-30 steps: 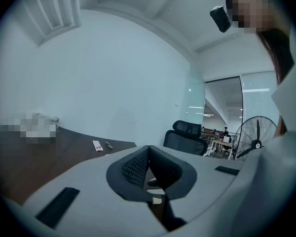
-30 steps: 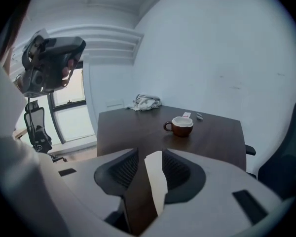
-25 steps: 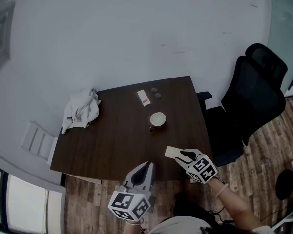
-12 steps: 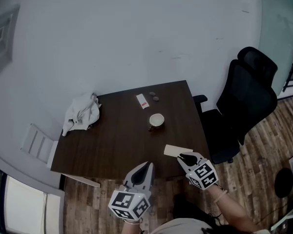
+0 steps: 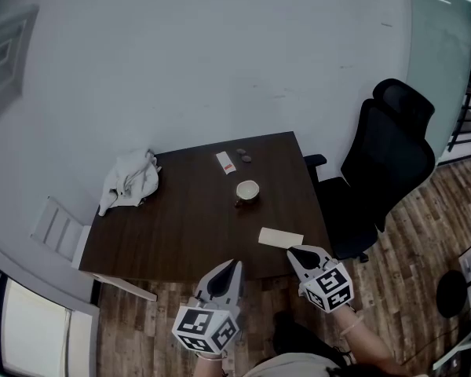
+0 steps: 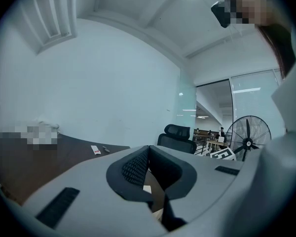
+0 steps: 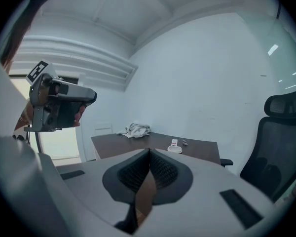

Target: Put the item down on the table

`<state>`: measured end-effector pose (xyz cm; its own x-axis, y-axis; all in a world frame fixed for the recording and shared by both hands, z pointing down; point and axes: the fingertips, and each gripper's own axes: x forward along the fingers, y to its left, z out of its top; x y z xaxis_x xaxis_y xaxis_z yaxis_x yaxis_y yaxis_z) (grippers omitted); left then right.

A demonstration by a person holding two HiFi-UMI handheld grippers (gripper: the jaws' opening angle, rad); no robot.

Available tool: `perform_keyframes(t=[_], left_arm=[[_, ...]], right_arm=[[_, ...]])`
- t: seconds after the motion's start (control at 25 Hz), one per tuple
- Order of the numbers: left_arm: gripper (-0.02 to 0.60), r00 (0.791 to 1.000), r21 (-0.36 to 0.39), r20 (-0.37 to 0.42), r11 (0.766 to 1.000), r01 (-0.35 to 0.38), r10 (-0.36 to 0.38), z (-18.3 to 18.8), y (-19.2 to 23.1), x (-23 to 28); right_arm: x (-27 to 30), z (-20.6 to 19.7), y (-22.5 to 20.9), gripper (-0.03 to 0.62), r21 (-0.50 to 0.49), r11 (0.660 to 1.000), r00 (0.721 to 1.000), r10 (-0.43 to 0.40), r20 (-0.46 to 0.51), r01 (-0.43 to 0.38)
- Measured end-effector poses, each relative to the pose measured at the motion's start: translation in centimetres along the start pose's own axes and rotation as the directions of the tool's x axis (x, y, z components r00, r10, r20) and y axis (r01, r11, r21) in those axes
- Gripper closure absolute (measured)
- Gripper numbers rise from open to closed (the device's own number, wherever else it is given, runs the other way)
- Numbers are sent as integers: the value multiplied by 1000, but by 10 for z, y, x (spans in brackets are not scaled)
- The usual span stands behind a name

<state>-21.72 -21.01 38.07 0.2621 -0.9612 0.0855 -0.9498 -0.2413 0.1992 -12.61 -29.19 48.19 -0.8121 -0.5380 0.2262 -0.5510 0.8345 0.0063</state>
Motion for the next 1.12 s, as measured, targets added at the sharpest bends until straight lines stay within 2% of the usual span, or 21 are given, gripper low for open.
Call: perform_keyframes(t=[0.32,0.68,1.12], left_arm=[[563,999,25,32,1000,-4,3,6,-20,-22],[563,998,66,56,998,-21,18,10,-40,-51],[563,998,63,55,998,-14,11,-1,-71,-85]], right_arm=[[-39,28,14,586,3,999,995,-52,89,52],[-87,68,34,586,-6,994,974,-104,201,107],[-134,70,59,586,20,995,962,-104,253,102]])
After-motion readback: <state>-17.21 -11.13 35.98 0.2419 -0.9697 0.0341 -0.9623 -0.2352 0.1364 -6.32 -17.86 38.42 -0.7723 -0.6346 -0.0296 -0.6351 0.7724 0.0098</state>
